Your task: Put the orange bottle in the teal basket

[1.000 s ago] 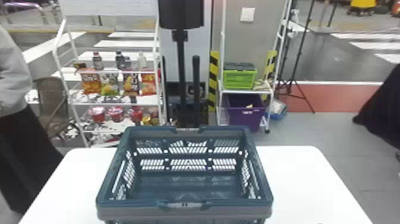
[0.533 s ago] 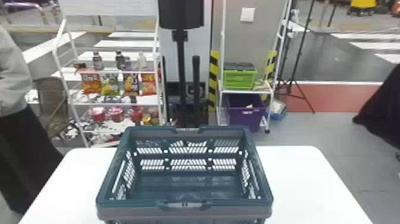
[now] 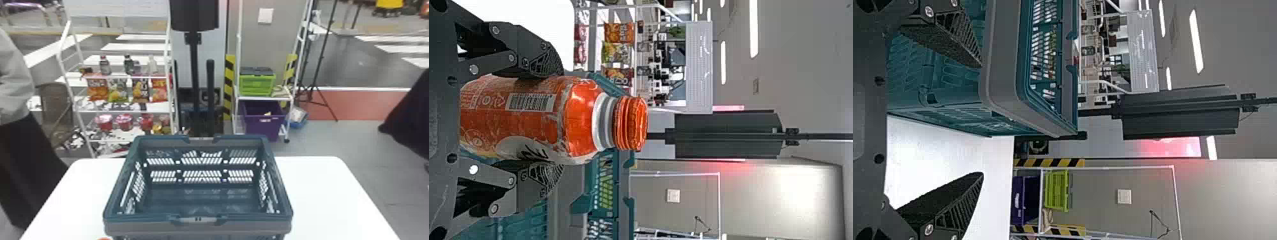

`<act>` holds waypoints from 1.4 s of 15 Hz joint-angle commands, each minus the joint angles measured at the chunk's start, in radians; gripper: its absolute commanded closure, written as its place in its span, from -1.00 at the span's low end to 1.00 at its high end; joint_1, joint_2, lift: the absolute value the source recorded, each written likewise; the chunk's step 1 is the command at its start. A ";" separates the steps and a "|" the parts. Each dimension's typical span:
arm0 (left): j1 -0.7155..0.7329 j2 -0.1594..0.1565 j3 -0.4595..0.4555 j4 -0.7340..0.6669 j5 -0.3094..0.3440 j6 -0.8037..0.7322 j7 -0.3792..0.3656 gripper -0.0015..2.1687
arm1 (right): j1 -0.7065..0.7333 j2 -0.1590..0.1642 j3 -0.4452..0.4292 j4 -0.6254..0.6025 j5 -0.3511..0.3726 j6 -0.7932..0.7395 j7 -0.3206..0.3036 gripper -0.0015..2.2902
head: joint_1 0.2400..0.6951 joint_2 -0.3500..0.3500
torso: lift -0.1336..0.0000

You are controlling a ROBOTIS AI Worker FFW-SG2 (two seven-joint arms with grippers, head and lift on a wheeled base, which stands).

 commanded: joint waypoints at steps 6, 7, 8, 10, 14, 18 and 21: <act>-0.011 0.008 0.098 -0.232 -0.010 0.326 -0.062 -0.43 | 0.000 0.009 -0.002 0.016 0.005 0.000 0.000 -0.89 | 0.14 0.00 | 1.00; -0.031 0.011 0.107 -0.272 -0.012 0.415 -0.085 -0.43 | 0.000 0.009 -0.003 0.018 0.005 -0.003 0.000 -0.89 | 0.14 0.00 | 1.00; -0.045 0.014 0.110 -0.306 -0.021 0.461 -0.091 -0.43 | 0.002 0.011 -0.005 0.016 0.005 0.000 0.002 -0.89 | 0.14 0.00 | 1.00; -0.071 0.020 0.107 -0.366 -0.056 0.559 -0.093 -0.43 | 0.005 0.014 -0.005 0.015 0.006 -0.003 0.003 -0.89 | 0.14 0.00 | 1.00; -0.167 0.052 0.104 -0.436 -0.102 0.750 -0.096 -0.43 | 0.016 0.022 -0.008 0.016 0.014 -0.003 0.003 -0.89 | 0.14 0.00 | 1.00; -0.324 0.117 0.093 -0.455 -0.104 0.995 -0.118 -0.43 | 0.020 0.026 -0.008 0.019 0.017 -0.006 0.003 -0.89 | 0.14 0.00 | 1.00; -0.431 0.123 0.059 -0.461 -0.101 1.078 -0.131 -0.43 | 0.023 0.031 -0.008 0.025 0.026 -0.006 0.003 -0.89 | 0.14 0.00 | 1.00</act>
